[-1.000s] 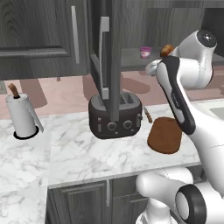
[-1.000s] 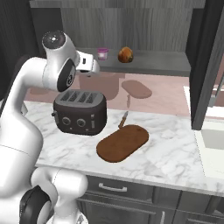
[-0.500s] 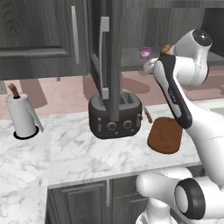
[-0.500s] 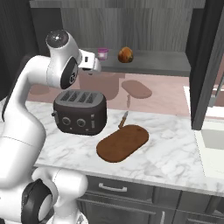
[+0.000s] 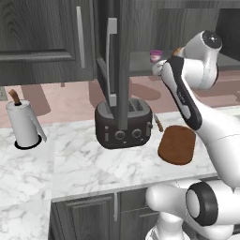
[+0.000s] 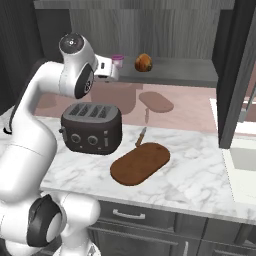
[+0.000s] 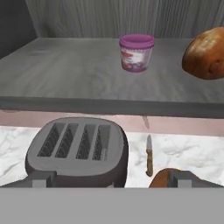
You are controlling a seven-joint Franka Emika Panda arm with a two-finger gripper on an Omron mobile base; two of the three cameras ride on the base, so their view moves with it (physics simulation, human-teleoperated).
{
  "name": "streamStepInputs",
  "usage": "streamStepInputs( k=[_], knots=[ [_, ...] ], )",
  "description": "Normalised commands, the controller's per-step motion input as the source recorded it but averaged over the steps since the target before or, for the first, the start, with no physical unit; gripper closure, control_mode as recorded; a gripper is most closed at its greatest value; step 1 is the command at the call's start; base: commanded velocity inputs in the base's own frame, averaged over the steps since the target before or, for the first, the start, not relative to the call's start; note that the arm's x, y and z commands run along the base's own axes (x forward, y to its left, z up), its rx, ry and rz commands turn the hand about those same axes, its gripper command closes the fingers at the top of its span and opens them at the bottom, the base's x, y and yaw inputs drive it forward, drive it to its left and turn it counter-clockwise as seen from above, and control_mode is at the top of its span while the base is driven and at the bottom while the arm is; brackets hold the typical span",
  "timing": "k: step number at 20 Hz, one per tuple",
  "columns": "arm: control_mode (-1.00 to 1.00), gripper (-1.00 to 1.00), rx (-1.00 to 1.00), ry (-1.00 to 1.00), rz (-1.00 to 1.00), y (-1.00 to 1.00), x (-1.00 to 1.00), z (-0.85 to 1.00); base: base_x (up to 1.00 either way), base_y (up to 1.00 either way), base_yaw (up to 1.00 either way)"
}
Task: Pick the bread, place it on the cutting board, pick the jam, place it on the counter, and close the cabinet.
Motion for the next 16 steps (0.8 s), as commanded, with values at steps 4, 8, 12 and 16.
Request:
streamStepInputs(
  k=[4,8,12,16],
  knots=[
    [-1.00,-1.00,0.00,0.00,0.00,-0.06,0.26,0.10,0.00,0.00,0.00],
    [-1.00,-1.00,0.00,0.00,0.00,-0.05,0.28,0.09,0.00,0.00,0.00],
    [-1.00,-1.00,0.00,0.00,0.00,-0.05,0.30,0.10,0.00,0.00,0.00],
    [-1.00,-1.00,0.00,0.00,0.00,-0.03,0.30,0.06,0.00,0.00,0.00]
  ],
)
